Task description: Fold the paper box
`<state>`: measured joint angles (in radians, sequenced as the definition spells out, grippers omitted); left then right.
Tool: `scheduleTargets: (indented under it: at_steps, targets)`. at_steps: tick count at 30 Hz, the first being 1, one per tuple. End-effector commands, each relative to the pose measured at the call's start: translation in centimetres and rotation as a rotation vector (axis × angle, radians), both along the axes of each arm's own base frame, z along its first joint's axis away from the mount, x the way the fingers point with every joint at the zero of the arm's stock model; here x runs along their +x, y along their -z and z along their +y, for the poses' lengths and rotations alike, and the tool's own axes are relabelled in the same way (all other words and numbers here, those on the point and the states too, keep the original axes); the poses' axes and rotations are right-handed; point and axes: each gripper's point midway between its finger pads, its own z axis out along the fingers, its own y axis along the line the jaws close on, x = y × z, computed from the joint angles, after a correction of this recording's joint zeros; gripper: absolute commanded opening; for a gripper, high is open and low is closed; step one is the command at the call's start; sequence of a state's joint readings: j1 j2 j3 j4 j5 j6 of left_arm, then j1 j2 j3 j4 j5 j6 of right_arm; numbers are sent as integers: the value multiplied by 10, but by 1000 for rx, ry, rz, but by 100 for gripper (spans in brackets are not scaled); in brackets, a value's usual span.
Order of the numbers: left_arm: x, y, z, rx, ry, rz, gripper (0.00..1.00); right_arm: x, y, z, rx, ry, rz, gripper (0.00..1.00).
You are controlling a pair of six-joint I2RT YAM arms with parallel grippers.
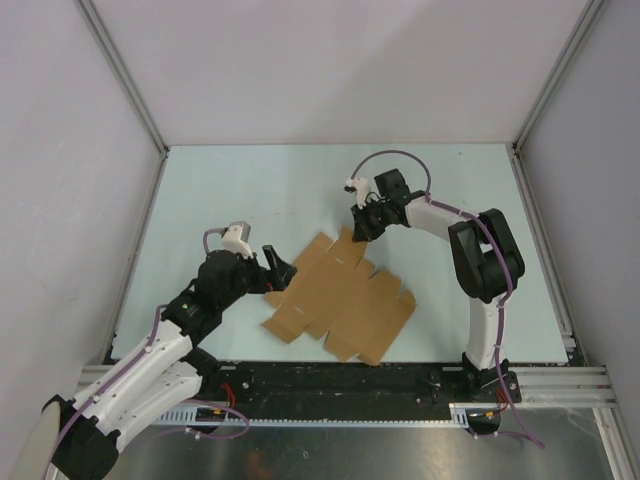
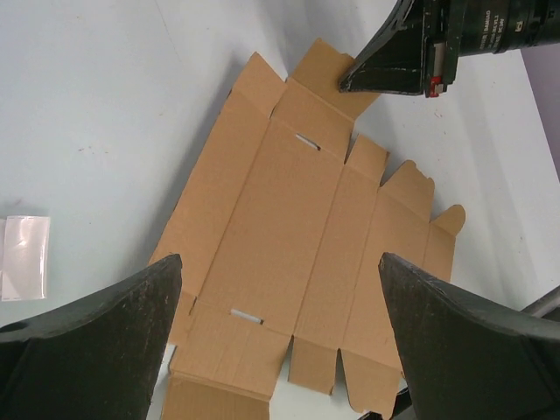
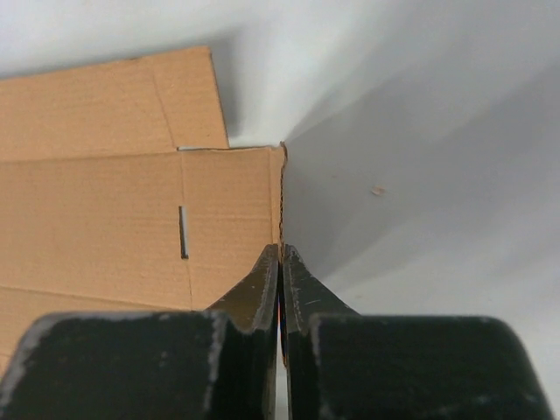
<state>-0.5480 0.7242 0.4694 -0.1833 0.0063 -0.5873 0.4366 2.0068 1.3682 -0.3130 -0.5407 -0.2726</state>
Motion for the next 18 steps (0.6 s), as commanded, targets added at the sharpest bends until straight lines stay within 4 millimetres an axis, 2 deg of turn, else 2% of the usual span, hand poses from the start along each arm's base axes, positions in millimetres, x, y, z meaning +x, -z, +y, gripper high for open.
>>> scheduleTargets:
  at_steps: [1, 3, 5, 10, 13, 18]
  targets:
    - [2, -11, -5, -31, 3, -16, 100, 34, -12, -20, -33, 217, -19, 2]
    - [2, -9, -5, -25, 1, -9, 100, 36, -15, -26, -62, 258, -24, 2]
    - [2, -6, -5, -22, -1, -2, 100, 43, -11, -43, -146, 344, -56, 2]
    - [7, -3, -6, -8, -7, 15, 100, 56, -20, -72, -232, 557, -92, 2]
    - [10, -6, -8, -1, -2, 14, 100, 56, -21, -84, -226, 678, -46, 2]
    - [20, -8, -4, 22, -42, 9, 99, 43, -17, -91, -232, 781, 14, 2]
